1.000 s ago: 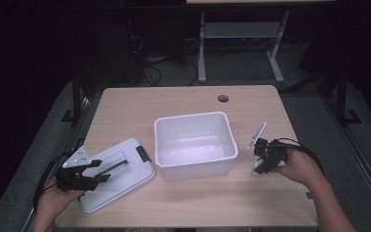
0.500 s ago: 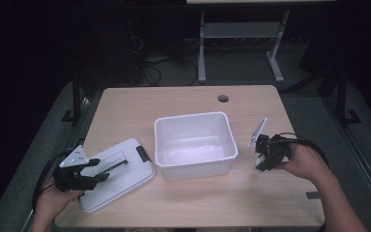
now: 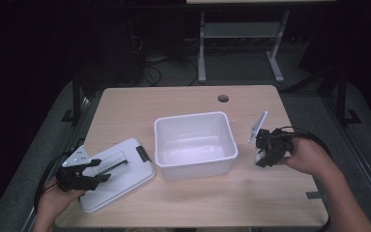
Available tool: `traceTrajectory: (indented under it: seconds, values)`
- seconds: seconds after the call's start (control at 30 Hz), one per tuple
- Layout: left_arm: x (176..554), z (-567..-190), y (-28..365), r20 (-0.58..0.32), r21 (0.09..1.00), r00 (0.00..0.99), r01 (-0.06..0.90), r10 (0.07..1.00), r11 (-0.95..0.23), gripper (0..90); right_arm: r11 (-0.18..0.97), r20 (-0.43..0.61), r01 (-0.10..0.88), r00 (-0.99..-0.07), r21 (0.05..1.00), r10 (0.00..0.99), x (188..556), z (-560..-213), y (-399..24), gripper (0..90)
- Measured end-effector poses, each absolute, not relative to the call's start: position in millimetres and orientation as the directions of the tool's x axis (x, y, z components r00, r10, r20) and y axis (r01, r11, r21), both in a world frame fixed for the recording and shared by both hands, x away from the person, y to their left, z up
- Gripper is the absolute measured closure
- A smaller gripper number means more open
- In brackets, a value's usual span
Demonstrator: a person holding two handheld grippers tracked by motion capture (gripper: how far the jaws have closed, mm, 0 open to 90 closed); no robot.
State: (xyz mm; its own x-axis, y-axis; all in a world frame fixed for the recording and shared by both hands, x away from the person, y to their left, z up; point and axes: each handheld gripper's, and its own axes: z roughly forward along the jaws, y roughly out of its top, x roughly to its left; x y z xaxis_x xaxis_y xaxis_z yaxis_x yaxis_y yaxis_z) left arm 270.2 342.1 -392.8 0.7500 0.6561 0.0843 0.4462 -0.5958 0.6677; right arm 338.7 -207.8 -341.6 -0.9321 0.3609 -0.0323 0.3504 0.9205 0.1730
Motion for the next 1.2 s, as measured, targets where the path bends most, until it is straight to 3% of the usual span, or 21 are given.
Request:
traceTrajectory:
  seconds: [1.2]
  values:
    - [271,-393,343,0.079,0.662,0.748,0.455,0.659,-0.595,32.4,0.949,-0.113,0.235,-0.958,0.210,0.263,336,-252,-154,59.7]
